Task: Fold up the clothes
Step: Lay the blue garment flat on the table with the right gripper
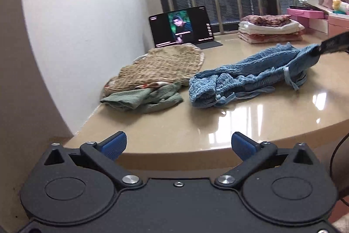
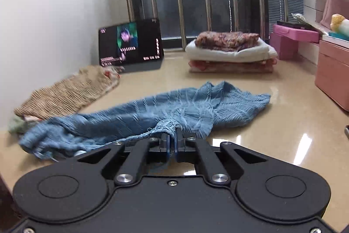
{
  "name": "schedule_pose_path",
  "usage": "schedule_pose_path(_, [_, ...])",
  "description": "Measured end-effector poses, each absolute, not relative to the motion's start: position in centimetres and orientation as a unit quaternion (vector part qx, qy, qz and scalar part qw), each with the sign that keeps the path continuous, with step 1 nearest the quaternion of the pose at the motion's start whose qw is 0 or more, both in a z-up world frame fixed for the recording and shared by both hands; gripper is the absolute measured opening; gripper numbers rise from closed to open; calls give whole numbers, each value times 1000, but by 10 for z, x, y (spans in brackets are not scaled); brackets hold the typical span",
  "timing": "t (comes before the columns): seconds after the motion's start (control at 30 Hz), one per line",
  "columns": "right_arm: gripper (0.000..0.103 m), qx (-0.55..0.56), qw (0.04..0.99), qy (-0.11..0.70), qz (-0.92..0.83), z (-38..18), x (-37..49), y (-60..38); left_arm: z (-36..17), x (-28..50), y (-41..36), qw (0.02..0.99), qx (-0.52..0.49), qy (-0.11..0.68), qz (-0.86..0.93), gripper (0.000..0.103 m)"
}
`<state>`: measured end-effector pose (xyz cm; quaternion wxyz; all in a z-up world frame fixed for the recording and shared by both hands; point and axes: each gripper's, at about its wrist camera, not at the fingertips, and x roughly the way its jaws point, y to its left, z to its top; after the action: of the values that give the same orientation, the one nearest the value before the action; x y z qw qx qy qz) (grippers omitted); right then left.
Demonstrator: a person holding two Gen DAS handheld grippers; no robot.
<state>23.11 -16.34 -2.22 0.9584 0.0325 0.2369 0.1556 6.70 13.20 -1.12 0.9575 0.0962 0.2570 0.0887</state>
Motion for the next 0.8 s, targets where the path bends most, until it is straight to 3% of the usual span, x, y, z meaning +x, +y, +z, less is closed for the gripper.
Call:
schedule_pose_path(0.23, [3, 112, 953, 221, 175, 7, 177, -235, -18, 77, 104, 958, 112, 262, 47, 103])
schedule_pose_path(0.6, [8, 76, 950, 271, 133, -24, 146, -257, -26, 76, 49, 940, 215, 260, -39, 103])
schedule_pose_path(0.77, [34, 3, 958, 260, 118, -27, 139, -239, -31, 74, 32, 934, 254, 248, -30, 103])
schedule_pose_path(0.8, [35, -10, 959, 258, 114, -28, 137, -236, -32, 75, 28, 932, 266, 244, -25, 103])
